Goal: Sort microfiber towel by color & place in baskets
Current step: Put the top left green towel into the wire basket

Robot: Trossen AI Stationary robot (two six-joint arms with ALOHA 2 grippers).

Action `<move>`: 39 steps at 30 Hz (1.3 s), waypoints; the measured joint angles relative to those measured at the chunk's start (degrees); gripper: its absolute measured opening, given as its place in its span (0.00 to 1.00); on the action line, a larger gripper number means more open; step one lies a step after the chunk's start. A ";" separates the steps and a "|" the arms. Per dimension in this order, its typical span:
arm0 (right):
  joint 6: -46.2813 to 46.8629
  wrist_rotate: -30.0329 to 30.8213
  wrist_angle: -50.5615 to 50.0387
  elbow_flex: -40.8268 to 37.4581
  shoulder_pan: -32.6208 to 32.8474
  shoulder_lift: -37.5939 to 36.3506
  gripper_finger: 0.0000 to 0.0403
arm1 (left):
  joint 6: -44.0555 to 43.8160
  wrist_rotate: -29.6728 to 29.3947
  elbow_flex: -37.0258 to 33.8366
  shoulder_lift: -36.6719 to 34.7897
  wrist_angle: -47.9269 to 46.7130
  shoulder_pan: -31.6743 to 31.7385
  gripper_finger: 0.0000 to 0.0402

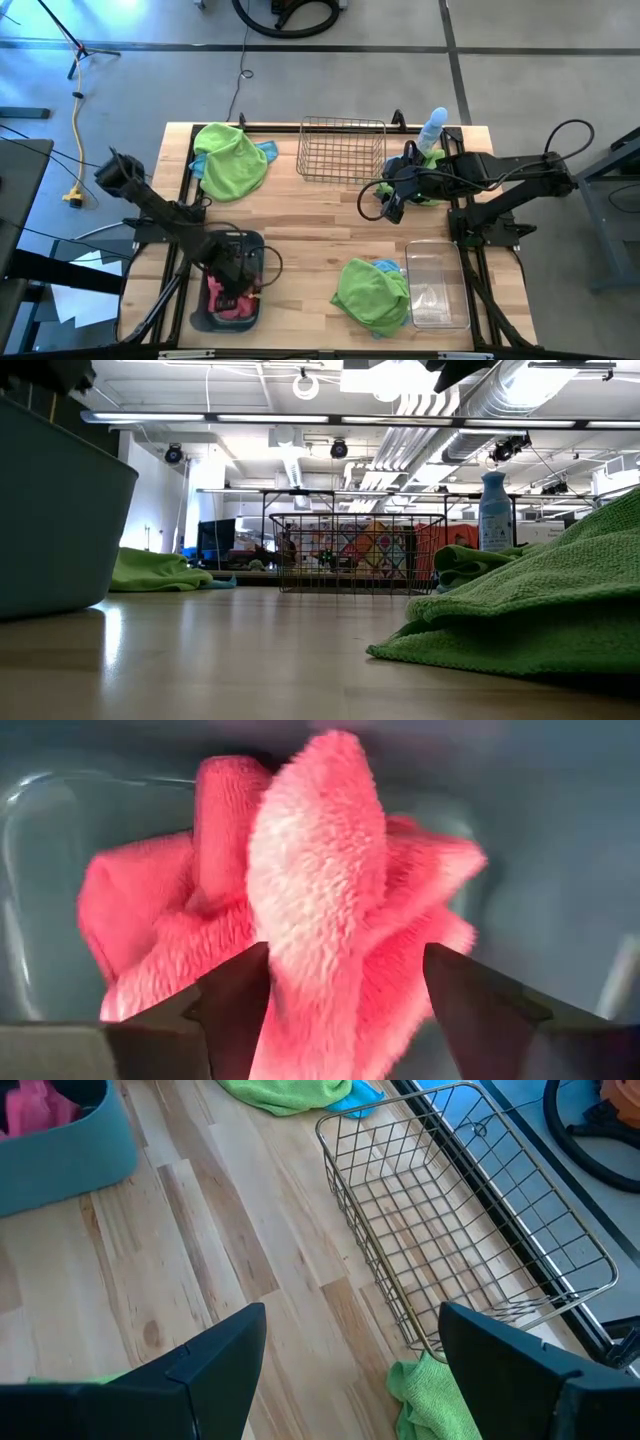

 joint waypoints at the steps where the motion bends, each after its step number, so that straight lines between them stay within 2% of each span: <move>1: -0.36 0.00 0.00 0.00 0.00 0.00 0.73 | -0.40 0.27 0.00 -1.38 -0.53 0.23 0.62; 7: -0.90 0.02 0.00 0.00 0.00 0.00 0.73 | -2.49 0.13 0.00 -10.79 -2.14 1.82 0.62; 11: -0.93 0.00 0.00 0.00 0.00 0.00 0.73 | -5.03 -4.37 0.29 -17.01 -2.20 3.33 0.62; 15: -0.93 0.00 0.03 0.00 0.00 0.00 0.73 | -3.48 -15.28 3.93 -20.50 -1.95 5.52 0.62; 21: -0.86 0.00 0.11 0.00 -0.02 0.02 0.73 | 5.60 -36.03 10.70 -20.86 -1.39 11.05 0.62; 23: -0.32 0.00 0.13 0.00 -0.02 0.02 0.73 | 8.00 -39.90 11.40 -20.85 -1.00 13.77 0.62; 26: 0.44 0.00 0.13 0.00 -0.02 0.02 0.73 | 8.93 -41.59 11.67 -20.82 -0.51 19.02 0.62; 34: 1.22 1.38 0.21 0.00 -0.14 0.02 0.73 | 7.68 -41.21 11.69 -19.85 -2.44 33.45 0.62; 39: 2.29 1.37 1.33 0.00 -1.00 0.02 0.73 | 12.07 -37.74 11.72 -20.10 -4.81 45.87 0.62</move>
